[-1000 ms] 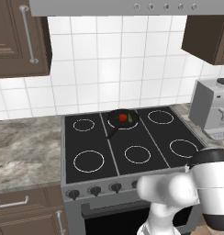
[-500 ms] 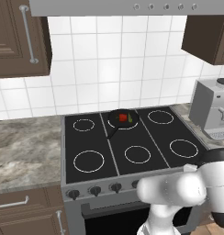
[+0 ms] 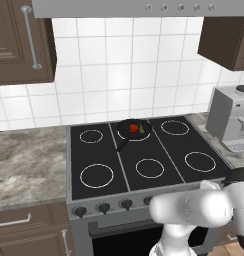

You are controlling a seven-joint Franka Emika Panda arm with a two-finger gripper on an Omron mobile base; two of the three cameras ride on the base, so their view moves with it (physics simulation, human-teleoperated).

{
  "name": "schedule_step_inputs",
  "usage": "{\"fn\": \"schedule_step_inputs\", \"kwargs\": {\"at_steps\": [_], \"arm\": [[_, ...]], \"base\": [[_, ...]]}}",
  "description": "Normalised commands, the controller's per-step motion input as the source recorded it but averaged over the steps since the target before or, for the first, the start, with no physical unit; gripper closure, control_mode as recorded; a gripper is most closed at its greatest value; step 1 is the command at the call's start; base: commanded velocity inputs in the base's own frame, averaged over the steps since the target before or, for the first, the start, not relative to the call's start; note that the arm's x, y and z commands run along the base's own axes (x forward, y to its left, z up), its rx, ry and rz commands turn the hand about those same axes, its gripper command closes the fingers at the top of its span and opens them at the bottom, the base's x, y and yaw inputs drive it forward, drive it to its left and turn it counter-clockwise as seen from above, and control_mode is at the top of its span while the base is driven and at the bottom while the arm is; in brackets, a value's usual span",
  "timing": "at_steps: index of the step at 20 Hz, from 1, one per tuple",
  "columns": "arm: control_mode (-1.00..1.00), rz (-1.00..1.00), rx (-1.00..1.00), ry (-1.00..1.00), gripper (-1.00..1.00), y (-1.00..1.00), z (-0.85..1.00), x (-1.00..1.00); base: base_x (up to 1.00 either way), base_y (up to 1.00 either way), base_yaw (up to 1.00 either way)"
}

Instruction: Put the lemon wedge and bell pepper in the pan. Then turn on the rear center burner and set the heat to medium.

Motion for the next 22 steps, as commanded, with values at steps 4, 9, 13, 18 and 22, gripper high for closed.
{"fn": "schedule_step_inputs", "kwargs": {"at_steps": [4,9,13,18,22], "arm": [[-1.00,0.00,0.00,-0.02,-1.00,-0.15,0.00,0.18],[-1.00,0.01,0.00,0.00,-1.00,-0.13,0.00,0.18],[-1.00,0.01,0.00,0.00,-1.00,-0.10,-0.01,0.22],[-1.00,0.01,0.00,0.00,-1.00,-0.07,0.00,0.29],[-1.00,0.01,0.00,0.00,-1.00,-0.09,-0.01,0.31]], "base": [[0.00,0.00,0.00],[0.00,0.00,0.00],[0.00,0.00,0.00],[0.00,0.00,0.00],[0.00,0.00,0.00]]}}
